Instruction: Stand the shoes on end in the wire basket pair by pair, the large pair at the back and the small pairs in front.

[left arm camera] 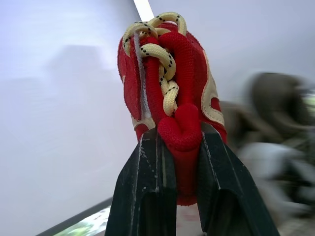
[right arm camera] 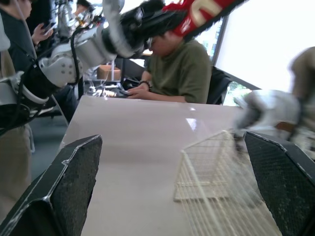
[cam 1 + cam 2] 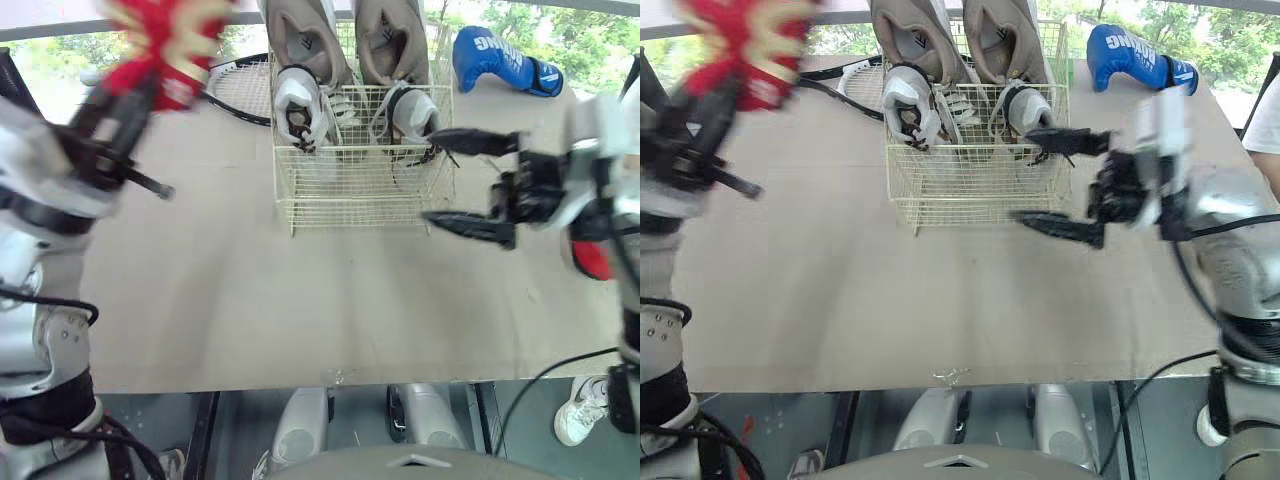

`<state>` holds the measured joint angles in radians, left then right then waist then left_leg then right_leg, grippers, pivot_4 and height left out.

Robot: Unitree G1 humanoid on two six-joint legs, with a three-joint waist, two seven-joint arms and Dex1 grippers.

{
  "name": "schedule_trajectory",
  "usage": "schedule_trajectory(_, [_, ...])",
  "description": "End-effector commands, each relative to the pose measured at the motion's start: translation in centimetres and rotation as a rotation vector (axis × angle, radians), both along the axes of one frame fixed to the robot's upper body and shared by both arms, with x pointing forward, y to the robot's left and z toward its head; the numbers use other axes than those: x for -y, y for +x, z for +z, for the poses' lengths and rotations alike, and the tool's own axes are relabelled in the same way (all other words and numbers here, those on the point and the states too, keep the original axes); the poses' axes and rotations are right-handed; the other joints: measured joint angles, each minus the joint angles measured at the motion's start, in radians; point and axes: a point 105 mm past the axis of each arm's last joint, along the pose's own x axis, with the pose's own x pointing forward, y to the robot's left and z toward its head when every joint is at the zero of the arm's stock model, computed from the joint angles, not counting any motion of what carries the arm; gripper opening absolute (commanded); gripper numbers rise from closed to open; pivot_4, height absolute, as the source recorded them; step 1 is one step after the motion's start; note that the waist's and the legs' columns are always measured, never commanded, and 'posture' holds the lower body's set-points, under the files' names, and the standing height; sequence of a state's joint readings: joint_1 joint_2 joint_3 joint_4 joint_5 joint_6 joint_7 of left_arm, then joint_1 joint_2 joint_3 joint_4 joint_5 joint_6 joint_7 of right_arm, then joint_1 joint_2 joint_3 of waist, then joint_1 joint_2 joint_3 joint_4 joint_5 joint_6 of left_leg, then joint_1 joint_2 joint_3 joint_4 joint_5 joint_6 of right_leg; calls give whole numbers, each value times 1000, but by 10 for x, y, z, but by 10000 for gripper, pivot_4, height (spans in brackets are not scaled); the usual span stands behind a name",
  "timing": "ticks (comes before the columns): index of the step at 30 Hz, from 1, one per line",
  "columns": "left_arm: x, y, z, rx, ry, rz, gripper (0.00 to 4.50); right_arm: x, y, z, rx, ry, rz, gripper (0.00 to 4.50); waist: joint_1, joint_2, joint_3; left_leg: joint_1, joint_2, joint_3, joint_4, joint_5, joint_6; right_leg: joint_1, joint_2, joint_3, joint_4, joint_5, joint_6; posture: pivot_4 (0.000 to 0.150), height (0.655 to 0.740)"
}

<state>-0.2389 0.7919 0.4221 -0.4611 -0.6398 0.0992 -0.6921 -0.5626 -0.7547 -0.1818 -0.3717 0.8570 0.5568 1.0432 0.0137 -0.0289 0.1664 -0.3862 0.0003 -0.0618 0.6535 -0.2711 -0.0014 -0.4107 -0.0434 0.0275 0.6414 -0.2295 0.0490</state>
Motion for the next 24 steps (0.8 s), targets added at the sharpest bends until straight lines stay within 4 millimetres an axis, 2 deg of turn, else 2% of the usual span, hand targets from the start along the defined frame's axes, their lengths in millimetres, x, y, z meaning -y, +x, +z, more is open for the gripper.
schedule_trajectory(1, [36, -11, -25, -98, 308, -316, 2390, 25, -11, 29, 74, -27, -87, 45000, -3, 3, 2, 0, 0, 0, 0, 0, 0, 0, 1, 0, 0, 0, 0, 1500, 7400])
schedule_trajectory(3, [47, -9, -46, -145, 500, -438, 2390, 39, -10, 28, 82, -123, -189, 45000, -9, 5, 3, 1, 1, 1, 0, 0, 0, 0, 3, 0, 1, 0, 0, 1500, 7400])
schedule_trajectory(4, [54, -8, -54, -157, 585, -513, 2390, 47, -10, 25, 30, -175, -231, 45000, -12, 6, 4, 1, 2, 1, -1, 0, 0, 0, 5, 1, 0, 0, 0, 1500, 7400])
schedule_trajectory(6, [64, -3, -61, -135, 680, -613, 2390, 52, -13, 21, -47, -243, -257, 45000, -15, 7, 4, 1, 3, 1, 0, 0, 1, 0, 7, 1, 2, 0, -1, 1500, 7400])
schedule_trajectory(8, [73, 2, -62, -105, 710, -683, 2390, 47, -17, 20, -101, -283, -248, 45000, -20, 11, 6, 2, 4, 2, 0, 0, 1, 0, 7, 2, 2, 0, -1, 1500, 7400])
schedule_trajectory(10, [82, 9, -70, -96, 786, -774, 2390, 30, -17, 18, -142, -344, -213, 45000, -32, 10, 7, 1, 4, 2, 2, 0, 1, 1, 7, 3, 2, 0, 0, 1500, 7400])
schedule_trajectory(14, [100, 24, -76, -54, 869, -842, 2390, 5, -22, 7, -276, -454, -109, 45000, -43, 8, 7, 2, 4, 3, 2, 0, 1, 1, 8, 4, 2, 0, 0, 1500, 7400])
schedule_trajectory(19, [120, 38, -74, 39, 926, -879, 2390, -19, -11, -7, -433, -560, -68, 45000, -45, 9, 7, -8, 4, 0, 8, -1, 2, -5, 8, 1, 2, 0, 0, 1500, 7400])
schedule_trajectory(24, [131, 42, -69, 122, 935, -898, 2390, -31, 6, -25, -540, -637, -91, 45000, -43, 9, 7, -15, 4, 0, 14, -3, 6, -7, 7, -1, 2, 0, 1, 1500, 7400])
